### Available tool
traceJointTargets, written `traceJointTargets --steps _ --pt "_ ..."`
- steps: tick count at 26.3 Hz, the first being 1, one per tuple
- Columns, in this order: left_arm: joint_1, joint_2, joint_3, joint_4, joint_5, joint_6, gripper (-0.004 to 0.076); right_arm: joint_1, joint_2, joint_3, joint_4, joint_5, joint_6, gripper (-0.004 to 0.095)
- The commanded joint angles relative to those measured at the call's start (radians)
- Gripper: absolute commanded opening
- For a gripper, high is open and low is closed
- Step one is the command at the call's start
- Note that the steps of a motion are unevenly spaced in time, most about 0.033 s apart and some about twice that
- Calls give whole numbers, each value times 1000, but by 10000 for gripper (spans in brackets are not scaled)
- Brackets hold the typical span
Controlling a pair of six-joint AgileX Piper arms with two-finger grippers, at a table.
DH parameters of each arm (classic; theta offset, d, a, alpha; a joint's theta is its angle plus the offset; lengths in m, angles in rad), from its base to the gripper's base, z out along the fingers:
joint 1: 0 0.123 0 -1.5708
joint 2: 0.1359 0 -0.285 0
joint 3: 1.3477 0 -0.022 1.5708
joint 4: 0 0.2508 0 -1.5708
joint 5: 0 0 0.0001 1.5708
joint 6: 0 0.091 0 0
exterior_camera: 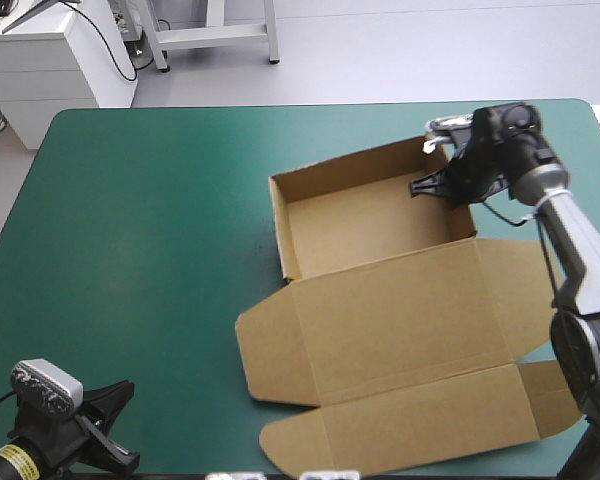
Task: Fold the box
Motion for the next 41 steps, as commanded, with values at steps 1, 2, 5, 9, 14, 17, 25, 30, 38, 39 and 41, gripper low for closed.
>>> traceJointTargets --steps 1,2,5,9,14,17,25,30,38,39,41 --pt "-3 13 -23 -2 -81 -10 -8 -150 -153 -128 43 15 -82 -21" --pt "-3 13 -23 -2 -79 -13 -8 -221 -173 -152 40 15 -113 -21" --pt "-3 13 -23 40 -77 -13 -8 -380 -180 -196 -8 13 -152 -21" --pt "-3 13 -23 44 -79 -13 -8 -578 -133 -196 -60 -24 -151 -21" --pt "-3 13 -23 42 -77 -13 -8 -722 -12 -196 82 -57 -162 -20" --pt "-3 13 -23 52 -77 -13 -8 -751 63 -196 137 -46 -162 -13" --pt "-3 13 -23 60 -79 -13 -8 -751 139 -196 111 8 -231 213" --pt "-3 13 -23 74 -76 -13 -8 -751 139 -196 65 14 -185 522" --pt "-3 13 -23 89 -48 -17 -8 -751 44 -196 64 16 -138 550" --pt "-3 13 -23 89 -48 -31 -8 -751 20 -189 112 16 -131 528" --pt "-3 13 -23 89 -46 -36 -8 -738 -43 -140 239 16 -201 384"
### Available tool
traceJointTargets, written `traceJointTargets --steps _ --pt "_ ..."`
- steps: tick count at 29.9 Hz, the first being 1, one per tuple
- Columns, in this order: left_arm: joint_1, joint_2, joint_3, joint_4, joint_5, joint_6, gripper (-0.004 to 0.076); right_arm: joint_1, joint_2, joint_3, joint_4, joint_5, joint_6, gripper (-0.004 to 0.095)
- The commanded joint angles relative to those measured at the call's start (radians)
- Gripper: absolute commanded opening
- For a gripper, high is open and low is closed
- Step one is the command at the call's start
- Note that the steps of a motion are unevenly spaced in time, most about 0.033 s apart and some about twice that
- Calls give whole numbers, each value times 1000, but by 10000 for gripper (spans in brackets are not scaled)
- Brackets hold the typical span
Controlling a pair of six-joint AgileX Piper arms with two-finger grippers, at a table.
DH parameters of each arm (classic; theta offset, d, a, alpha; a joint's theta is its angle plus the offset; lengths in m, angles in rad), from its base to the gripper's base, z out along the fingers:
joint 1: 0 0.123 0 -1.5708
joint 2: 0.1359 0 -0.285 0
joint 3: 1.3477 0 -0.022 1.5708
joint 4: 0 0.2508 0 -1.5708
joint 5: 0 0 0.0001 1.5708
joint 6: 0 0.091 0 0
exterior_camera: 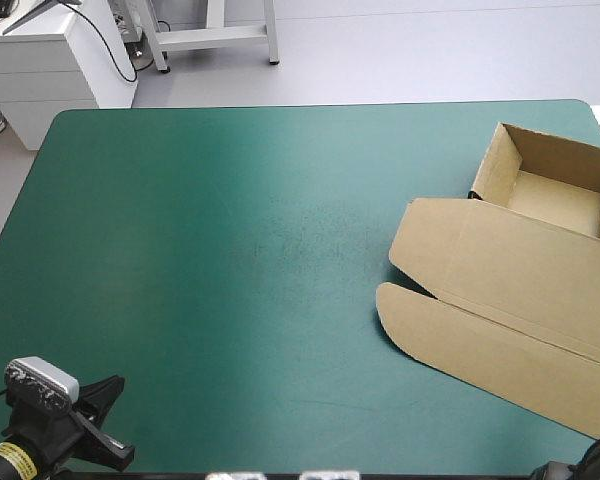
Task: Fold the box
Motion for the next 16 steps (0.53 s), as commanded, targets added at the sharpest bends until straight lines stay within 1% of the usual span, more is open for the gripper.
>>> traceJointTargets --steps 1,2,3,4,5,9,11,16 --pt "-3 13 -23 8 -56 -20 -8 14 -165 47 168 7 -89 321" --pt "-3 13 -23 8 -54 -20 -8 35 -201 88 200 7 -124 205" --pt "-3 13 -23 8 -54 -20 -8 68 -241 124 220 6 -163 56" --pt "-3 13 -23 8 -54 -20 -8 93 -259 151 227 6 -183 -26" --pt "-3 13 -23 8 -54 -20 -8 126 -287 178 232 -5 -194 -2" --pt "-3 13 -23 5 -54 -24 -8 277 -374 222 217 -54 -198 1" --pt "-3 13 -23 5 -54 -26 -8 376 -415 222 191 -53 -198 0" --pt "-3 13 -23 8 -72 -47 -8 572 -494 229 112 -46 -174 -2"
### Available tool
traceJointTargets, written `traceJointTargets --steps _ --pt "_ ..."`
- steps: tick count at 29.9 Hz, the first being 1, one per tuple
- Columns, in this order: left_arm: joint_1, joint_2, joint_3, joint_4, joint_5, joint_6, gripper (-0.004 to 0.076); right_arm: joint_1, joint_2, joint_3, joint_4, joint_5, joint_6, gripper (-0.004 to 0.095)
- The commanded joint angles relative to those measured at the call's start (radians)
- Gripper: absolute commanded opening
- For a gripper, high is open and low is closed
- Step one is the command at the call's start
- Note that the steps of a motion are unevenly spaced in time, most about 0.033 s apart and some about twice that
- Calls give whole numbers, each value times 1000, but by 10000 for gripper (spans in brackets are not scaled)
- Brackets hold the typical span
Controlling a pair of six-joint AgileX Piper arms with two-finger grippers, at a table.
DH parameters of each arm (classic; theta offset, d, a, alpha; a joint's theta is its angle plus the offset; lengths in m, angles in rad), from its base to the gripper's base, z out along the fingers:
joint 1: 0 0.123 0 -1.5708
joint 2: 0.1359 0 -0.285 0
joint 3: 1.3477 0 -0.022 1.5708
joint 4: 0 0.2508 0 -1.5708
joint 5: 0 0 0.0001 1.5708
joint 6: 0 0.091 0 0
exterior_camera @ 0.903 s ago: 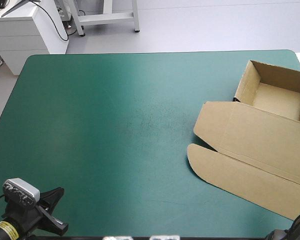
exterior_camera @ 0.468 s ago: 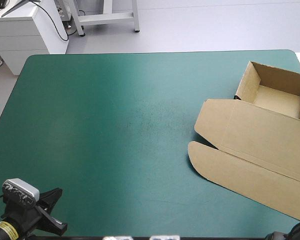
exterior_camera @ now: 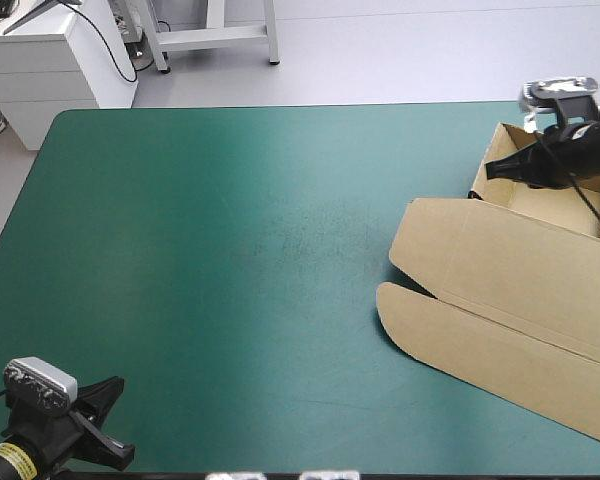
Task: Fold the box
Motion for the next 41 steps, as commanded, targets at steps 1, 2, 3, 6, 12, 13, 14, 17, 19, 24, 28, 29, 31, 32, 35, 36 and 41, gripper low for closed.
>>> traceJointTargets --steps 1,2,3,6,12,13,14,17,19,24,28,29,31,32,35,36,41 --pt "-3 13 -23 7 -93 -18 -8 114 -100 -1 -47 -48 13 -2" --pt "-3 13 -23 7 -106 -15 -8 138 -119 14 -54 -63 13 -2" --pt "-3 13 -23 7 -122 -15 -8 162 -146 38 -61 -74 13 -2" --pt "-3 13 -23 10 -154 -15 -8 211 -235 148 -63 -132 -6 -2" --pt "-3 13 -23 12 -184 -15 -8 229 -481 450 36 -338 -68 -2" --pt "-3 13 -23 12 -199 -15 -8 229 -543 514 48 -378 -91 -2" --pt "-3 13 -23 12 -216 -15 -8 229 -592 565 48 -415 -106 -2" --pt "-3 13 -23 12 -256 -11 -8 229 -716 696 18 -484 -118 -2" --pt "-3 13 -23 12 -270 -9 -8 229 -791 773 3 -514 -118 -2" --pt "-3 13 -23 15 -268 -9 -8 229 -954 952 5 -602 -167 -2" --pt "-3 13 -23 60 -270 -9 -8 229 -1094 1078 -1 -658 -171 -2" --pt "-3 13 -23 64 -270 -9 -8 229 -1123 1107 -1 -658 -169 -2" --pt "-3 13 -23 64 -274 -9 -8 229 -1170 1159 1 -658 -165 -2" --pt "-3 13 -23 64 -277 -2 -8 229 -1194 1181 1 -658 -157 -2" --pt "-3 11 -23 64 -265 73 -8 229 -1256 1232 1 -658 -132 -2" --pt "-3 11 -21 64 -265 75 -8 229 -1280 1247 2 -658 -133 -2" --pt "-3 11 -13 40 -265 75 -8 229 -1353 1270 7 -671 -132 -2"
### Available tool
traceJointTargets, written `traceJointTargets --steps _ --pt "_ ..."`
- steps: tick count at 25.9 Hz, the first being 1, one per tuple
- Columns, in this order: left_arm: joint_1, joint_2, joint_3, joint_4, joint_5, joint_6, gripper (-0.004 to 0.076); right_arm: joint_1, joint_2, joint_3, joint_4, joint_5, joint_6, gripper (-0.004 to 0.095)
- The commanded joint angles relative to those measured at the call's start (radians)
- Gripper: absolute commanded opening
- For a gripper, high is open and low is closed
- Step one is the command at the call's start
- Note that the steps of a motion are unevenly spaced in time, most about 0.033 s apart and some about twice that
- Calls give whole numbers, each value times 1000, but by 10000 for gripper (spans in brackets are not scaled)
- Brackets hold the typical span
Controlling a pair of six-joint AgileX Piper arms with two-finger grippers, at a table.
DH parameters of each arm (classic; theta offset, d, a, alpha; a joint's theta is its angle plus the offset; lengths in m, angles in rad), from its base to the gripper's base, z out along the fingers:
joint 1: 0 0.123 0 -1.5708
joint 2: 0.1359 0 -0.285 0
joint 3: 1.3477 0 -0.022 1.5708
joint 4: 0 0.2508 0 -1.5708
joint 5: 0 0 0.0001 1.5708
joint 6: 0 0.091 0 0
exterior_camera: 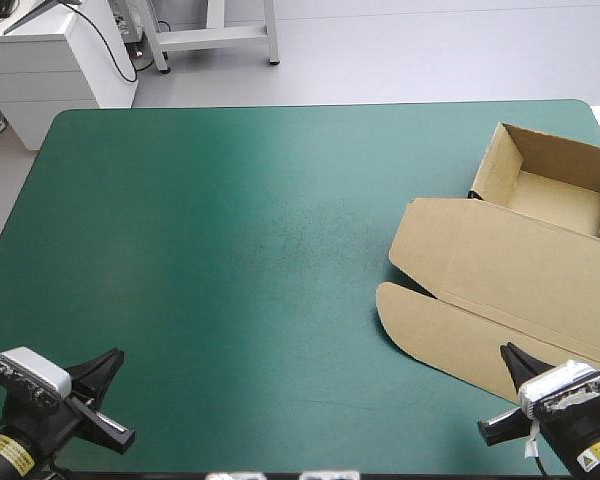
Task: Fold the box
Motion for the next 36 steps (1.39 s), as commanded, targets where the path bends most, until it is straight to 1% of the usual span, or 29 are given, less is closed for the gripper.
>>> traceJointTargets --steps 1,3,8,12,22,25,36 --pt "-3 11 -4 -8 -72 1 -8 2 -29 -22 13 -93 9 -2" --pt "-3 11 20 -8 -76 -3 -8 2 -43 -22 13 -76 42 -2" --pt "-3 7 36 -46 -106 0 -8 2 -50 -22 13 -44 56 -2" --pt "-3 -2 36 -49 -91 0 -8 2 -50 -22 -1 -12 100 -2" --pt "-3 -18 36 -47 -40 0 -8 2 -50 -27 -12 -8 113 -2" --pt "-3 -18 36 -43 -8 0 -8 2 -50 -27 -14 -8 114 -2" --pt "-3 -18 36 -43 -8 0 -8 2 -50 -27 -18 -10 114 -2"
